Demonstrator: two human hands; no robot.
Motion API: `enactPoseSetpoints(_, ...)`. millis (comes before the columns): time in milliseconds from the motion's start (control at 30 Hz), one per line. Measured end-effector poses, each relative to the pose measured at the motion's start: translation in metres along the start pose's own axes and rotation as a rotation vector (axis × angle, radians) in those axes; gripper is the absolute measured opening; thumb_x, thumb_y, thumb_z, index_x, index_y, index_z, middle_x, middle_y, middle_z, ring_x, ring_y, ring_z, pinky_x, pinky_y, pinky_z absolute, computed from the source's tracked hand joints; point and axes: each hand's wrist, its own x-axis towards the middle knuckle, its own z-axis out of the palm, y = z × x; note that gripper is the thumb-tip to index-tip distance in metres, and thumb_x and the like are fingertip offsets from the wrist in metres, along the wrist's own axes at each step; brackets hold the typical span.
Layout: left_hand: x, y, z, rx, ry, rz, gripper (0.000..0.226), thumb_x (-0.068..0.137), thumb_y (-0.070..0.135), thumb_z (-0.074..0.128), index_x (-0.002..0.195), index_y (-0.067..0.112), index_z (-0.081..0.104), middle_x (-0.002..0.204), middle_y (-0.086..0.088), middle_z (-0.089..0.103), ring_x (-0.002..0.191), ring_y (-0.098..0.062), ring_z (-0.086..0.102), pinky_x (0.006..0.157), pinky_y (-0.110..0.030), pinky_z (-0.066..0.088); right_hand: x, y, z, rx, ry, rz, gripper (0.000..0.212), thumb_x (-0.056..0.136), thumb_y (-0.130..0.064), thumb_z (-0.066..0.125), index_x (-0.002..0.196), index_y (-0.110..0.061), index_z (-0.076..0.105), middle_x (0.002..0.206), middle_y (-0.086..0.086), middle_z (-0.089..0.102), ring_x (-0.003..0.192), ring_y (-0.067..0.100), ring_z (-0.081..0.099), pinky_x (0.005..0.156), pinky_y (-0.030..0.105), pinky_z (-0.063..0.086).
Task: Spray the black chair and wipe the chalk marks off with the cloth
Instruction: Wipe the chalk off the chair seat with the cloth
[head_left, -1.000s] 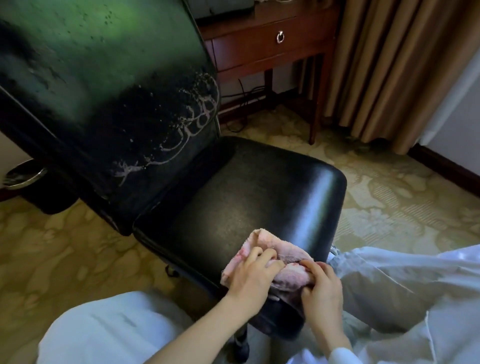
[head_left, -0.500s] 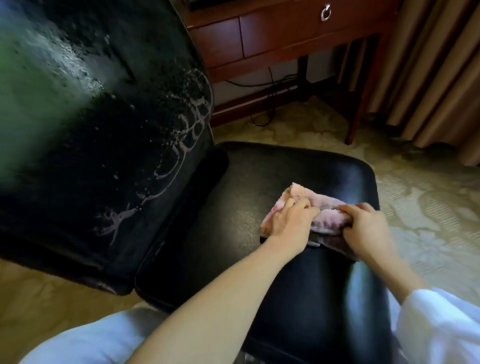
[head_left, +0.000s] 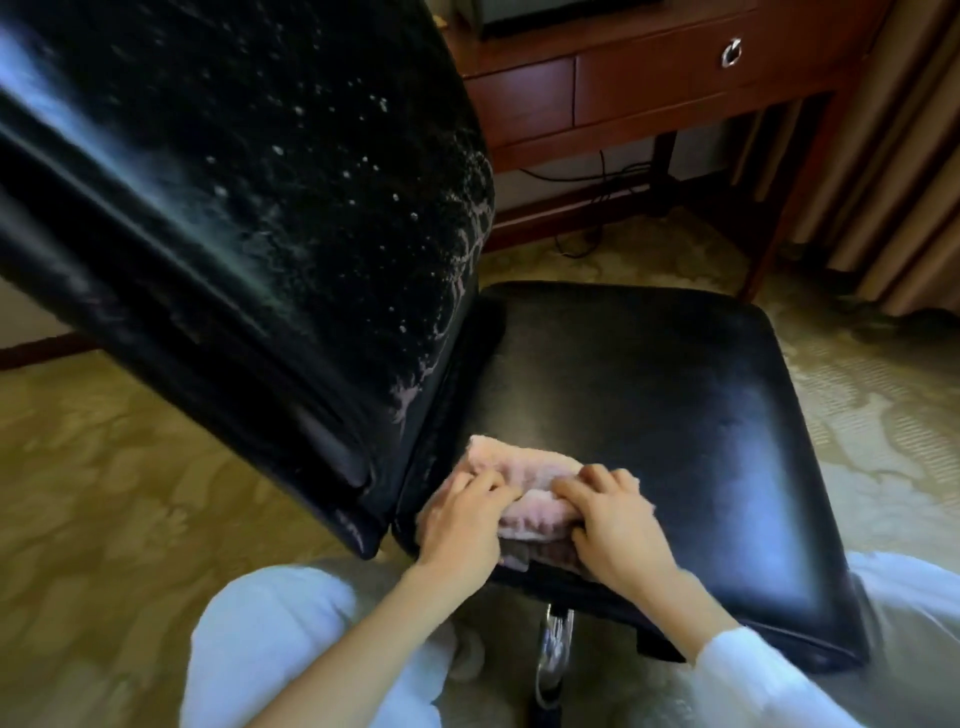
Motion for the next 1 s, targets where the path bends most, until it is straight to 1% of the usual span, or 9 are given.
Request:
enactPoseSetpoints(67,-0.032,-0.021,-0.005,0.058,0.015,-0.088,0.056,0.089,0.006,0.047,0.136,0.035,0.043,0.132,0.01,0.042,0.121,-0.019,0.039,0.087,-0.034,0.046,-0.005,-0.034,0.01,0.023,-0.04,-0.05,0.048,0.086,-0.018,0.05,0.132,-0.033,0.049,0.134,0.0,0.044,0.118,0.026,0.037,0.09,0.035,0.041)
enactPoseSetpoints(200,-0.056,-0.041,-0.004,0.096,0.057,-0.171,0.06,0.089,0.004,0.046,0.142,0.032,0.037,0.137,0.005,0.04,0.126,-0.023,0.037,0.097,-0.034,0.043,-0.006,-0.072,0.024,0.005,-0.069,-0.075,0.048,0.092,-0.024,0.049,0.138,-0.036,0.041,0.142,-0.005,0.037,0.124,0.021,0.031,0.096,0.031,0.039)
enactPoseSetpoints(333,-0.049,-0.037,-0.004,0.074,0.037,-0.251,0.063,0.087,0.002,0.047,0.141,0.031,0.035,0.136,0.003,0.038,0.124,-0.023,0.038,0.094,-0.039,0.046,-0.002,-0.071,0.023,0.015,-0.075,-0.035,0.048,0.094,-0.025,0.048,0.139,-0.039,0.038,0.144,-0.008,0.034,0.126,0.018,0.03,0.097,0.027,0.041)
enactPoseSetpoints(467,-0.024,-0.035,-0.008,0.039,0.026,-0.268,0.062,0.086,0.004,0.054,0.139,0.031,0.035,0.136,0.005,0.036,0.121,-0.023,0.043,0.093,-0.04,0.045,0.023,-0.058,0.02,-0.014,-0.066,-0.028,0.05,0.093,-0.023,0.046,0.139,-0.037,0.038,0.142,-0.005,0.037,0.122,0.021,0.033,0.092,0.03,0.045)
enactPoseSetpoints(600,0.02,-0.034,-0.013,0.035,-0.011,-0.291,0.063,0.086,0.019,0.064,0.14,0.029,0.033,0.138,0.004,0.036,0.124,-0.023,0.04,0.096,-0.039,0.042,0.069,-0.044,0.016,-0.008,-0.055,-0.005,0.047,0.091,-0.022,0.047,0.136,-0.034,0.043,0.136,-0.003,0.04,0.12,0.022,0.034,0.091,0.034,0.047)
enactPoseSetpoints(667,0.049,-0.032,-0.016,0.051,-0.028,-0.348,0.064,0.09,0.019,0.057,0.145,0.027,0.026,0.144,0.0,0.03,0.129,-0.026,0.035,0.103,-0.042,0.039,0.096,-0.036,0.014,-0.015,-0.065,0.013,0.047,0.09,-0.025,0.048,0.136,-0.033,0.044,0.136,-0.002,0.039,0.12,0.022,0.033,0.092,0.037,0.047)
enactPoseSetpoints(733,0.082,-0.028,-0.019,0.075,-0.025,-0.391,0.064,0.095,0.019,0.051,0.15,0.023,0.019,0.15,-0.005,0.025,0.134,-0.028,0.031,0.109,-0.042,0.032,0.127,-0.026,0.01,-0.015,-0.063,0.021,0.048,0.089,-0.026,0.052,0.136,-0.033,0.044,0.136,-0.001,0.038,0.12,0.022,0.032,0.094,0.038,0.046)
enactPoseSetpoints(833,0.138,-0.025,-0.024,0.068,0.021,-0.412,0.056,0.1,0.021,0.042,0.15,0.017,0.017,0.15,-0.01,0.025,0.134,-0.026,0.034,0.109,-0.036,0.03,0.177,-0.006,0.002,0.001,-0.015,0.023,0.047,0.089,-0.025,0.053,0.135,-0.032,0.045,0.135,0.0,0.038,0.118,0.021,0.033,0.095,0.037,0.044)
enactPoseSetpoints(1000,0.244,-0.029,-0.016,0.055,0.076,-0.377,0.055,0.098,0.015,0.041,0.15,0.016,0.021,0.15,-0.014,0.023,0.129,-0.029,0.038,0.104,-0.039,0.036,0.258,0.039,-0.01,0.016,0.023,0.057,0.05,0.088,-0.024,0.055,0.137,-0.028,0.044,0.135,0.002,0.039,0.12,0.024,0.035,0.097,0.042,0.044)
